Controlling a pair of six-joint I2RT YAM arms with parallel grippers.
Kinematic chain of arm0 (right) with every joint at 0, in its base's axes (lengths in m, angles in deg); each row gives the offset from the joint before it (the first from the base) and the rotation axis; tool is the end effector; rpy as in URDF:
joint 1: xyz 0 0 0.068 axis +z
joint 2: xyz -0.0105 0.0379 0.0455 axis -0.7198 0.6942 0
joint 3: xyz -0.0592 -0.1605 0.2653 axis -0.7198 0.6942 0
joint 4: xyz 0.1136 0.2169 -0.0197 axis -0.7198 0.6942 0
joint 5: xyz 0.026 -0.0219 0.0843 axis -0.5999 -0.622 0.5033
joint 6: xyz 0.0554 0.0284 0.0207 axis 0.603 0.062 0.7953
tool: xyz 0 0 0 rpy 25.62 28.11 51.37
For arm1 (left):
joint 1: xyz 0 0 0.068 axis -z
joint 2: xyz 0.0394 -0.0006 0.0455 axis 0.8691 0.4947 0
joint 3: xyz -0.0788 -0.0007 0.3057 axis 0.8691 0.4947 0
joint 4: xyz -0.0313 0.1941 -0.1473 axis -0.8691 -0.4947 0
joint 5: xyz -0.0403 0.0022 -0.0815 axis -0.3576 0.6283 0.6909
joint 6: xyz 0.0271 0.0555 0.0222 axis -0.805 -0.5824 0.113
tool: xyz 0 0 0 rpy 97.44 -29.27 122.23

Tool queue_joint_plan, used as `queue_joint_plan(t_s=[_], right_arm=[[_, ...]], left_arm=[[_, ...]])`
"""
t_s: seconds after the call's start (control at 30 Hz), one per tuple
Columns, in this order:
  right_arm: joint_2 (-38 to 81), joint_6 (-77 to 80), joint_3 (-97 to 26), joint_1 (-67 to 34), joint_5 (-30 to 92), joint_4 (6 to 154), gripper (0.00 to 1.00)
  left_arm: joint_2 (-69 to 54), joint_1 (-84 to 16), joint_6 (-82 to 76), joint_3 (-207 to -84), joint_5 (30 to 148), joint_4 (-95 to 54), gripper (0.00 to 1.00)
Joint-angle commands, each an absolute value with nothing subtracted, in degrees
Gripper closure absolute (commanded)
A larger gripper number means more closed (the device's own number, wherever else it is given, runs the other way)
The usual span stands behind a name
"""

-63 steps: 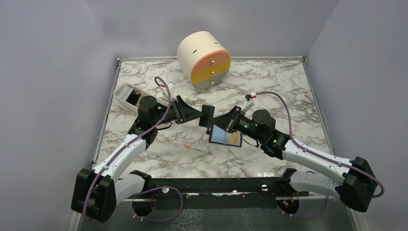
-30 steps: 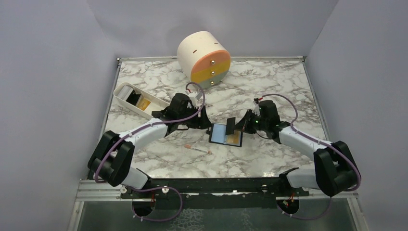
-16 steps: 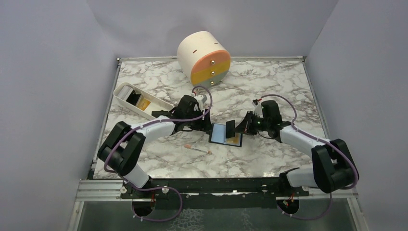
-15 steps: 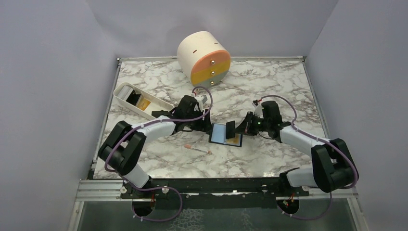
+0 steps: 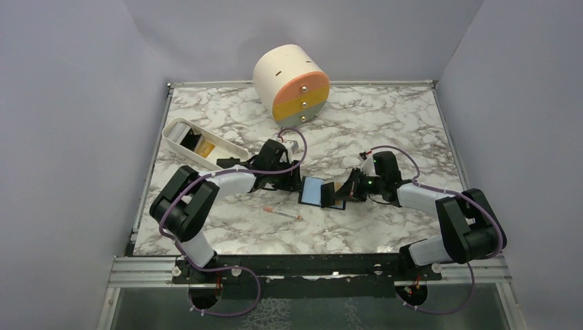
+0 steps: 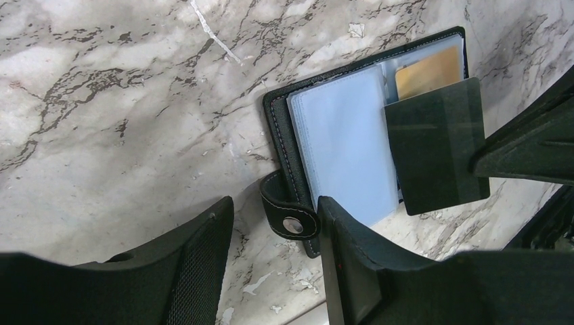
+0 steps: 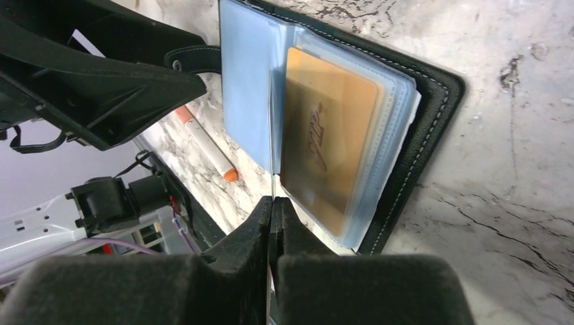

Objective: Put the credit cards into the card holder
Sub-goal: Insert the credit card into the card holder.

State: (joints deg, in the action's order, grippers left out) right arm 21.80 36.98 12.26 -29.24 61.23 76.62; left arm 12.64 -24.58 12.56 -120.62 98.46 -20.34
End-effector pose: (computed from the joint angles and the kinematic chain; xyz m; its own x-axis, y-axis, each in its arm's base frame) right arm 0.2100 0.0967 0.1812 -0.9539 0.2622 -0.1463 0.0523 0.6249 0.7790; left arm 0.2603 -0.2066 0.2017 -0.8513 0.0770 -0.5190 0.3800 0.7726 -0.5086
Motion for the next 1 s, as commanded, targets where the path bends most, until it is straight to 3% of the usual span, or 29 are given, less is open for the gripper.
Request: queue_joint_plan(t_s=[0.0, 0.33, 0.77, 0.97], right_arm=[[22.63, 38.93, 13.30, -29.51, 64.46, 71.56, 0.99], [25.09, 39.81, 14.29, -29.60, 63.93, 68.21, 0.99], [26.20, 38.84, 14.86, -29.69, 59.67, 65.29, 0.99], [25.56, 39.45, 16.23, -29.78, 58.85, 63.64, 0.99]], left_arm=[[13.59, -23.90, 12.42, -121.39, 99.61, -19.70, 0.51], [13.99, -23.79, 12.15, -120.95, 99.32, -19.72, 0.65], [13.96, -22.90, 13.44, -118.69, 99.84, -18.95, 0.99], [13.50, -22.73, 14.31, -117.91, 99.79, -18.57, 1.00]])
